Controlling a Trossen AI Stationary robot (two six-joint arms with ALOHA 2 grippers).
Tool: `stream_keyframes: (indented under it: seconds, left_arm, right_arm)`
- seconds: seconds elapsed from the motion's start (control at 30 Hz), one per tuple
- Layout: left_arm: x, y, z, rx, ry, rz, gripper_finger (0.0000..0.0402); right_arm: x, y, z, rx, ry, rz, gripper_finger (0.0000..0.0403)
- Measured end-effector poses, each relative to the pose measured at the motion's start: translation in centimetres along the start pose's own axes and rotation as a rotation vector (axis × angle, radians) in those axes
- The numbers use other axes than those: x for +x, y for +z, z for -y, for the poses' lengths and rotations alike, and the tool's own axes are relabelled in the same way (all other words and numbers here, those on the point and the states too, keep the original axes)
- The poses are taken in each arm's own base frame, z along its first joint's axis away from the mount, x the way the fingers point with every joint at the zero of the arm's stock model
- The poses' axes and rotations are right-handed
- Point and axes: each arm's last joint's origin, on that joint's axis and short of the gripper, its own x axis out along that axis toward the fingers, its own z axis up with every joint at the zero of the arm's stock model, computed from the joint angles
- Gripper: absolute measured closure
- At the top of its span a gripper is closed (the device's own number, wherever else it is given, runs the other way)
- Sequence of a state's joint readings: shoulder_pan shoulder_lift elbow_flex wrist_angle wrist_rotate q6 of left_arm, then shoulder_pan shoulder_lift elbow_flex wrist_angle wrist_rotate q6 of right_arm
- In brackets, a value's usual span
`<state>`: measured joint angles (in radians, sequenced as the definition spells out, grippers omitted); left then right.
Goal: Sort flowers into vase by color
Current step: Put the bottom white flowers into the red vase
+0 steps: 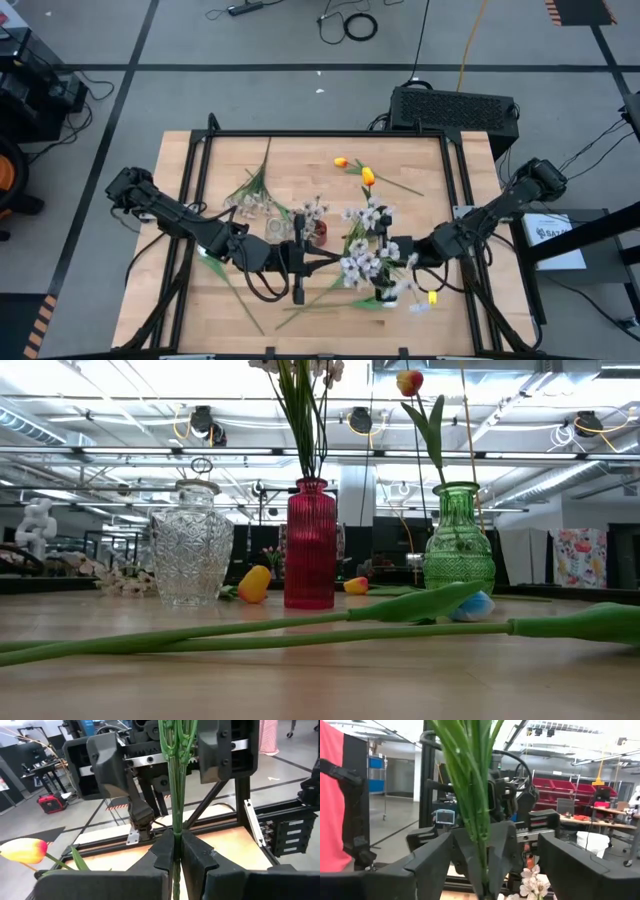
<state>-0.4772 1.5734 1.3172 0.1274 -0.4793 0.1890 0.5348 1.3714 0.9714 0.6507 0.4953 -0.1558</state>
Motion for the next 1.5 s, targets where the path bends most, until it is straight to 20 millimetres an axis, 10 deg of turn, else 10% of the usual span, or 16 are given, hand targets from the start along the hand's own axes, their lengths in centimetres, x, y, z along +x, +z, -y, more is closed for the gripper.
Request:
stream_keyframes:
  seconds: [0.57,1.17,1.5]
  left_arm:
    - [0.27,-0.27,-0.54,-0.003,0.014,-0.02,0.0373]
    - [0.41,-0.74,-0.73,-0.003,0.016,-0.059,0.0373]
    - [0.11,-0.95,-0.11,-0.034,-0.001,-0.089,0.0334]
  right_arm:
    - [0.62,-0.24,0.46,0.012,0.076,0.031,0.0178]
    - [0.84,-0.26,0.9,0.001,0.081,0.038,0.0389]
    - [0.8,-0.22,0.89,-0.011,0.076,0.039,0.0394]
